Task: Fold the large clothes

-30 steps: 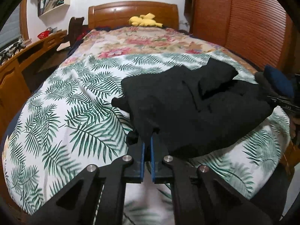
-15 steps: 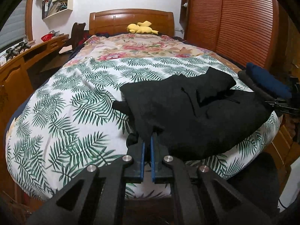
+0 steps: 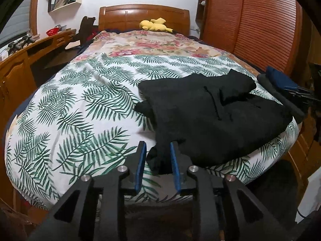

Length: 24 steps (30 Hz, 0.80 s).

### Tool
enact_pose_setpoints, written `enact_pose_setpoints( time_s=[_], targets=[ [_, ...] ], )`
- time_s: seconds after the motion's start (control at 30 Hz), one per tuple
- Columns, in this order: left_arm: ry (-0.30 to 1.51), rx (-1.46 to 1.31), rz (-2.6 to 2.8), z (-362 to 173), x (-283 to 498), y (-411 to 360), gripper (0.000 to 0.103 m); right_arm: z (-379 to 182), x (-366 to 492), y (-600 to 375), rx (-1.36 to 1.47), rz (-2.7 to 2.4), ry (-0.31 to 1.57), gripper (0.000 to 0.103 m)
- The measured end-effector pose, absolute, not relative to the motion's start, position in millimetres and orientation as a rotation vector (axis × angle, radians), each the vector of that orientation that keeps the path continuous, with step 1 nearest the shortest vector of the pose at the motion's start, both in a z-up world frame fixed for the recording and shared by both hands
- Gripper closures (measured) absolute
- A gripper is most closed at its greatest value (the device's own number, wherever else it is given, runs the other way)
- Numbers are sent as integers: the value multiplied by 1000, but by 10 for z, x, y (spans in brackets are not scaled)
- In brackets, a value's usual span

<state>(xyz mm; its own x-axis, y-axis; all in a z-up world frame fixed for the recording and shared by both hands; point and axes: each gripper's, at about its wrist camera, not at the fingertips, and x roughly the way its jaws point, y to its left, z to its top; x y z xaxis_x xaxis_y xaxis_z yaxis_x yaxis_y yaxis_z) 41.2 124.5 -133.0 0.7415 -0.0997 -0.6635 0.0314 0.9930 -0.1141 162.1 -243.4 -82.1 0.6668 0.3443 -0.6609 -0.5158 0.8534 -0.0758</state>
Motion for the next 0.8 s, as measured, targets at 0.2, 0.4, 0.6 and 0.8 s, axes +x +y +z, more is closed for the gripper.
enact_pose_setpoints(
  time_s=[0.2,0.4,0.6,0.8],
  targets=[
    [712,-122,-76,-1369,350,1434,78,-1055,1963,-1655,-291,601,728,54],
    [690,-117,-96,-1341,348,1527,78,-1321,2491,-932,-315,602,803,54],
    [663,-111,-120,-1292,331,1605,78,-1710,2984,-809,-293,528,935,54],
    [664,-120,-131,-1339,349,1667,78,-1851,3105,-706,-288,558,1009,72]
  ],
)
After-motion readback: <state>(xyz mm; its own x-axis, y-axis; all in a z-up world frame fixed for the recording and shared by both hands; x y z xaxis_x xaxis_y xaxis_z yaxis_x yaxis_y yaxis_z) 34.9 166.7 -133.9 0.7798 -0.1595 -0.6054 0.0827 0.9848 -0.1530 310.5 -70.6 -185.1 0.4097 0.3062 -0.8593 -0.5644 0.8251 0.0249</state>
